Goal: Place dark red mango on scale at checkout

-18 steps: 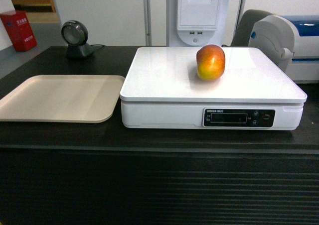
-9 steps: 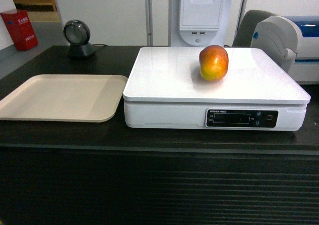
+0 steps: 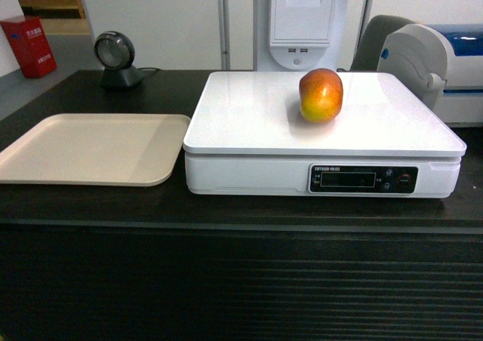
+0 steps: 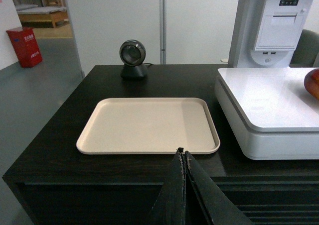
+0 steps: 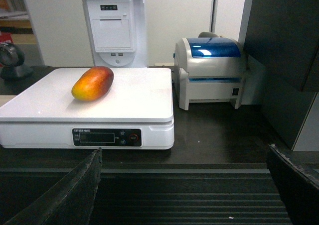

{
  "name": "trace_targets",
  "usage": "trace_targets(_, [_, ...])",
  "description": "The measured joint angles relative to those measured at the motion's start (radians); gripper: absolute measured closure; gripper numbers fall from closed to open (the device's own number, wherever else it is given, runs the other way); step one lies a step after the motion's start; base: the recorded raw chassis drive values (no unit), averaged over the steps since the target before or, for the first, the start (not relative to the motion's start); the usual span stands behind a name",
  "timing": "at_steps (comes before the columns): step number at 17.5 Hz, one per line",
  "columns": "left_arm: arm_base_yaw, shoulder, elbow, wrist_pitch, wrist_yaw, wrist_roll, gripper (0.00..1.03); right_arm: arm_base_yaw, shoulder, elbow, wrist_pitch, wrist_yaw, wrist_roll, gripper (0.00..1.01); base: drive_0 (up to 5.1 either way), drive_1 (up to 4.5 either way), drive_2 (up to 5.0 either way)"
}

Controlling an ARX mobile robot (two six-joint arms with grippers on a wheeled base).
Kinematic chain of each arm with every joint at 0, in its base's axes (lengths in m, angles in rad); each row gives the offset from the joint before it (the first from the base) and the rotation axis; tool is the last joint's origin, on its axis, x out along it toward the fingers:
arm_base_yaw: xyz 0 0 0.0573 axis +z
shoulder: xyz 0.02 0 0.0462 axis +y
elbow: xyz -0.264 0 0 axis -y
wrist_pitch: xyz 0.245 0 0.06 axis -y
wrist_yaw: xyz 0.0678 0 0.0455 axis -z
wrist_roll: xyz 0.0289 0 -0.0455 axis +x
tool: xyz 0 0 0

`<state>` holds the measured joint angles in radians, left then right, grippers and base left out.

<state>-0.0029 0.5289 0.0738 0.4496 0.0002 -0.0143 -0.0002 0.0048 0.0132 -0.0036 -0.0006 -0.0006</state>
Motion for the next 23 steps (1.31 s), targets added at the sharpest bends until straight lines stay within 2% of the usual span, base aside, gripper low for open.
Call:
trace_targets(5, [0.0,-0.131,-0.034,-0.089,0.0,0.0,1.01,0.0,0.0,0.0,0.0,0.0,0.0,0.03,0.0,0.0,0.0])
trace_targets(6, [0.0,-0.135,-0.061,-0.044,0.0,0.0,1.01,0.0,0.0,0.0,0.0,0.0,0.0,0.03,0.0,0.0,0.0])
trace_targets(7, [0.0,-0.15,-0.064,-0.084,0.0,0.0,1.01,0.0,0.0,0.0,0.0,0.0,0.0,0.03,0.0,0.0,0.0])
trace_targets(20, [0.0,-0.35,-0.064,-0.271,0.0,0.0,1.01,0.0,0.0,0.0,0.0,0.0,0.0,0.03,0.0,0.0,0.0])
trace_targets(21, [0.0,-0.391,-0.062,-0.327,-0.001,0.0,1.01,0.0,0.0,0.0,0.0,0.0,0.0,0.03,0.0,0.0,0.0])
trace_targets(22, [0.0,-0.469,-0.064,-0.444,0.003,0.001,1.01,0.0,0.0,0.0,0.0,0.0,0.0,0.03,0.0,0.0,0.0])
trace_targets(23, [0.0,-0.52,-0.064,-0.453,0.0,0.0,1.01,0.0,0.0,0.0,0.0,0.0,0.0,0.03,0.0,0.0,0.0])
